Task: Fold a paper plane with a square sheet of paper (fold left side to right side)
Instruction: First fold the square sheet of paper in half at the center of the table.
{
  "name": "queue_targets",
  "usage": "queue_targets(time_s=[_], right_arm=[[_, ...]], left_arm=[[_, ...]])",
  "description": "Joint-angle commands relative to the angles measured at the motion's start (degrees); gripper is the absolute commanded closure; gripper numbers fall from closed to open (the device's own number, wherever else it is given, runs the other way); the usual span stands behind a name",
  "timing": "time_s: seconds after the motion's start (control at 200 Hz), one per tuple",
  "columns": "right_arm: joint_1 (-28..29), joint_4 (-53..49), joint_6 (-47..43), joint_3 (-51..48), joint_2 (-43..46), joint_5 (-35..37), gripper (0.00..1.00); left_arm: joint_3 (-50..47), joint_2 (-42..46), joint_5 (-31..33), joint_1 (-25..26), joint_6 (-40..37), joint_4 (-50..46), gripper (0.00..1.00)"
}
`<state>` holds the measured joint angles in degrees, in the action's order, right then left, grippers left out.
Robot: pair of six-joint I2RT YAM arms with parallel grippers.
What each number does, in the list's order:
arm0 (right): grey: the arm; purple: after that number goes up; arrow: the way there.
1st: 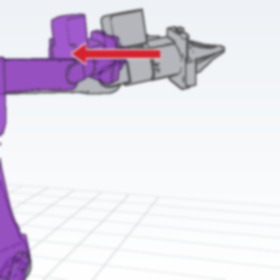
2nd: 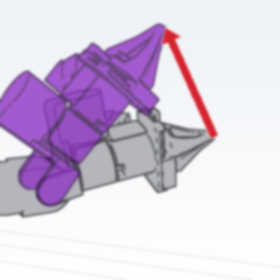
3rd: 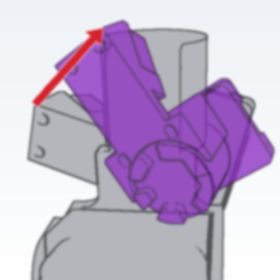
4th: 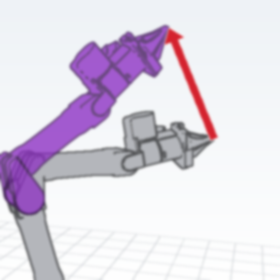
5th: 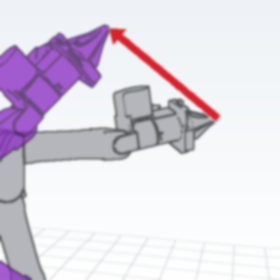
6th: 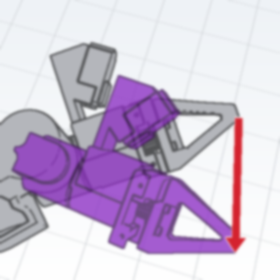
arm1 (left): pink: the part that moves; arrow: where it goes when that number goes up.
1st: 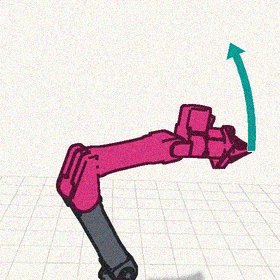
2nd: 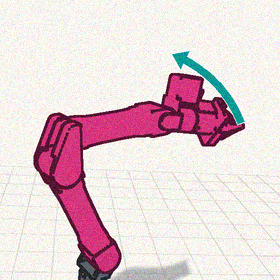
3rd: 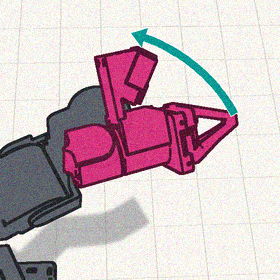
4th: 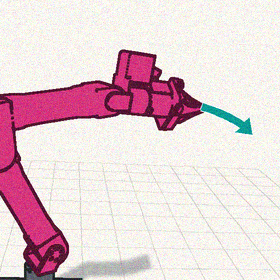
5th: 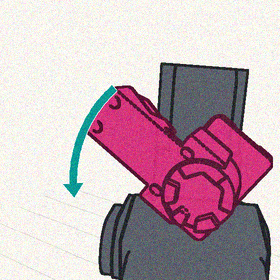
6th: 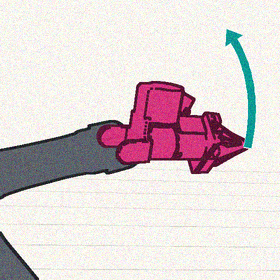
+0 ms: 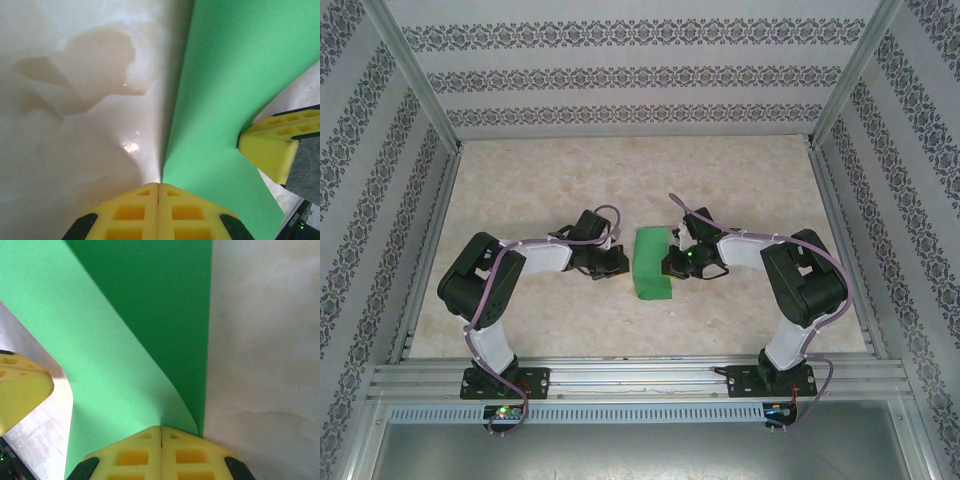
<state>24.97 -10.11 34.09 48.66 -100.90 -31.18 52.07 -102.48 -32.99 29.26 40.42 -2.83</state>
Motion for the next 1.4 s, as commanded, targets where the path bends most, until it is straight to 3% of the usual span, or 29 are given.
queue_targets(time_s=[0.0, 0.31, 0.699, 1.174, 1.394], right_arm=[[-0.5, -7.3, -1.1, -1.7, -2.8, 7.5, 1.00], [-0.3, -7.4, -1.0, -1.7, -3.0, 7.5, 1.00], [0.2, -6.8, -1.0, -1.1, -2.3, 6.0, 1.00], [0.6, 0.4, 1.9, 1.3, 2.8, -0.9, 1.00], [0.7, 5.9, 4.0, 2.7, 1.1, -3.1, 1.00]], left_arm=[[3.7, 0.6, -0.8, 2.0, -0.6, -1.3, 0.95], [8.2, -5.3, -1.8, 4.6, 0.3, 0.3, 0.95], [6.6, -7.9, 0.7, 4.8, 0.6, -1.5, 0.96], [6.8, -9.8, 1.9, 4.9, 0.2, -3.5, 0.98], [6.8, -9.8, 1.8, 4.8, 0.3, -3.4, 0.98]])
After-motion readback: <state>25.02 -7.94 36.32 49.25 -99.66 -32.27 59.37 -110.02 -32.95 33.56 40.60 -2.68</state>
